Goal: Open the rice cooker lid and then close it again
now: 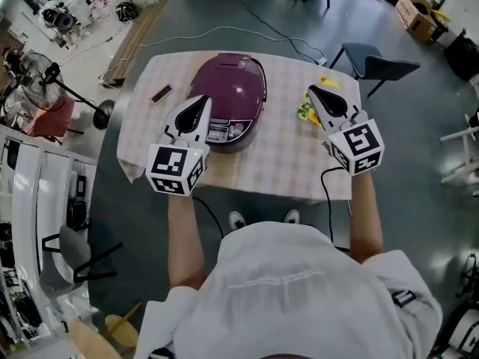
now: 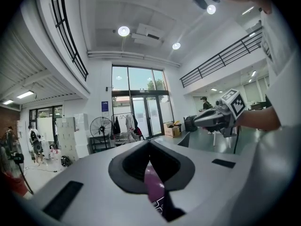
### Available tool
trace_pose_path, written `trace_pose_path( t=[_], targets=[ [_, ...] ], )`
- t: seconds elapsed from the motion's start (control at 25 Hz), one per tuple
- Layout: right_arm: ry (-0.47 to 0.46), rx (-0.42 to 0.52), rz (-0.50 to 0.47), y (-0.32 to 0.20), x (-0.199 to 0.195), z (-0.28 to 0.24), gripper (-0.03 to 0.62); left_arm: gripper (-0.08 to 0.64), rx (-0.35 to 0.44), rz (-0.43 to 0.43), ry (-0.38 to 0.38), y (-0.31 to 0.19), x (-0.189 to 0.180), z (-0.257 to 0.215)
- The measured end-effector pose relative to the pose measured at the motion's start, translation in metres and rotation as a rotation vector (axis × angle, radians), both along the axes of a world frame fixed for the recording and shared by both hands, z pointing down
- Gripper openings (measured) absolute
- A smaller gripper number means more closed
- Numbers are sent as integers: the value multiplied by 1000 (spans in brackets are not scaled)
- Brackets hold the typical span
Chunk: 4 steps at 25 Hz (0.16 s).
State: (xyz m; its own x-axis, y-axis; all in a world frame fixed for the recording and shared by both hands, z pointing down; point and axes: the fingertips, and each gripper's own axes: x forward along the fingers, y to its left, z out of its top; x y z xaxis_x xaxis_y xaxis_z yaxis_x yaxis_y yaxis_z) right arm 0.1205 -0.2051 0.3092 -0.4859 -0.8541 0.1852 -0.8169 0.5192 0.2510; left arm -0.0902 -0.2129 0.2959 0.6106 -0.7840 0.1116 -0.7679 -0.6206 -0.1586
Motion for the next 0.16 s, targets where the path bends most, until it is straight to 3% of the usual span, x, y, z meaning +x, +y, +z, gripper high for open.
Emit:
trace_pose_path(
  t=[0.16],
  targets=[
    [10,-8,-12,-1,-7,8,25,17,-2,4,0,-2,-3,6]
  ],
)
